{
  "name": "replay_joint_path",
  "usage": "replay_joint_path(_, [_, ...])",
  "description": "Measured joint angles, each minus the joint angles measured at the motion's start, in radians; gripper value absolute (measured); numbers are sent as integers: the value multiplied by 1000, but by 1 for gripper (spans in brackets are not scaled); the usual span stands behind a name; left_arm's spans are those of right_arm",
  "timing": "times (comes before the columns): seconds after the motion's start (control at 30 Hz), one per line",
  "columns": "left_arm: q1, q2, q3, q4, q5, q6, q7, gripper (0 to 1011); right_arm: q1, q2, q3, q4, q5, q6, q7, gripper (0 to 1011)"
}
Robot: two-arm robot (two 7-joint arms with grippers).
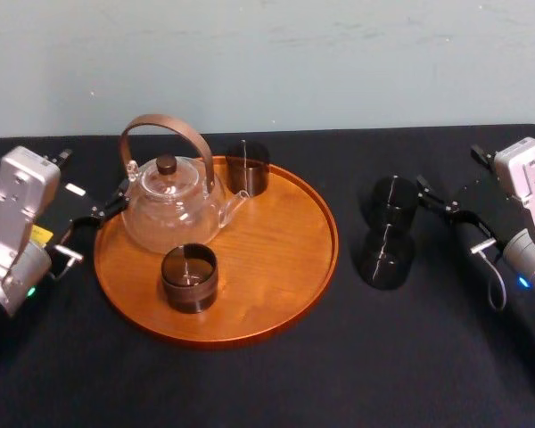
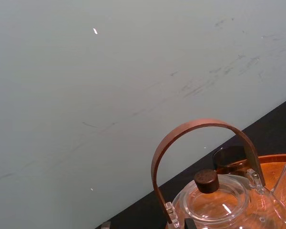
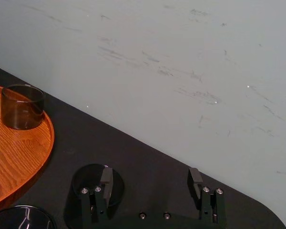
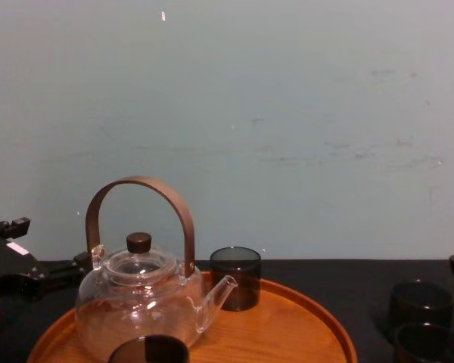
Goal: Pick up the glass from the table and place it on the tray.
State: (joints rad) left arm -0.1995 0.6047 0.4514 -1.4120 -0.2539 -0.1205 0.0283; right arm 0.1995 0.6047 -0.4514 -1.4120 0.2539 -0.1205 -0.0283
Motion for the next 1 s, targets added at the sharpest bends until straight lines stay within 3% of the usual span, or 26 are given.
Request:
replay_joint_path(0.67, [0,0,0,0,0,0,0,1002,-2,0,1,-3,-2,0,3,1002])
replay_joint_path(1.0, [0,0,0,0,0,0,0,1001,-32,6,12,-63,-29,27,26,1002])
